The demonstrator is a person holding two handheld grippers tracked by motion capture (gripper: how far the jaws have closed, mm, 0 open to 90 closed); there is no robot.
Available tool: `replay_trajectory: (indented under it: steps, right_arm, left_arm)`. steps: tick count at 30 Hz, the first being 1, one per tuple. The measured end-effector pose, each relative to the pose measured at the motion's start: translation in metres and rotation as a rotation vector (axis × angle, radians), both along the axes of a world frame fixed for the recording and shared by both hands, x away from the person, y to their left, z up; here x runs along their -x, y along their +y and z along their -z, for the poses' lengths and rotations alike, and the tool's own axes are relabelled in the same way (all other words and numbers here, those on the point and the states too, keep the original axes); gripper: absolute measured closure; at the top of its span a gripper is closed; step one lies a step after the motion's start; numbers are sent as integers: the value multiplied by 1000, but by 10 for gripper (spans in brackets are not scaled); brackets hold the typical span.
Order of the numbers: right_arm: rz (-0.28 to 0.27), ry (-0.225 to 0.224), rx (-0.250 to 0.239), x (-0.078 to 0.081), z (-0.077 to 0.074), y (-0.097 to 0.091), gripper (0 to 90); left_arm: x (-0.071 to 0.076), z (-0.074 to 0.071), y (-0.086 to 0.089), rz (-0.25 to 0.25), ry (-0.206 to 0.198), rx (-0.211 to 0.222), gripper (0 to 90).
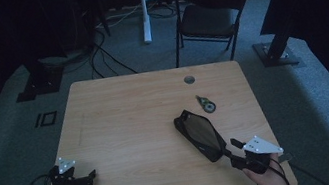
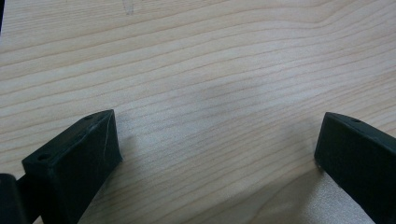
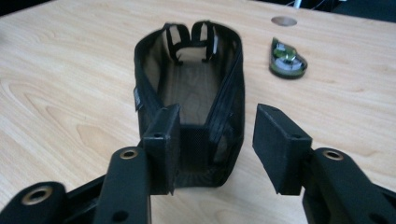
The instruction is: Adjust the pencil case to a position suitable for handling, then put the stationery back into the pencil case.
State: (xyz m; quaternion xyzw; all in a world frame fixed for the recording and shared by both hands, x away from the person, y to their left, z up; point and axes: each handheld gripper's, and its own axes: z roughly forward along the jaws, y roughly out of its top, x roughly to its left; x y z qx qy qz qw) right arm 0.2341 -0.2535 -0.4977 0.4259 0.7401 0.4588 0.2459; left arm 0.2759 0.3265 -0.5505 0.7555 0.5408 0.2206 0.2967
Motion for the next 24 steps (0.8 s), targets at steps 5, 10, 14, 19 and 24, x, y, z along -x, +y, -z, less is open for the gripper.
replay_trajectory:
  steps: [5,10,14,19,24]
  right_arm:
    - [8,-13,-14,-6,-4,-7,472]
    - [38,-22,-27,-21,-5,-16,427]
    - [76,-38,-26,-34,-4,-22,401]
    - [111,-46,-26,-50,-1,-27,381]
    - [121,-38,-18,-68,6,-31,374]
  left_arm:
    - [0,0,0,0,0,0,1]
    - [0,0,0,0,0,0,1]
    - [0,0,0,0,-1,0,1]
    - [0,0,0,0,0,0,1]
    - [0,0,0,0,0,0,1]
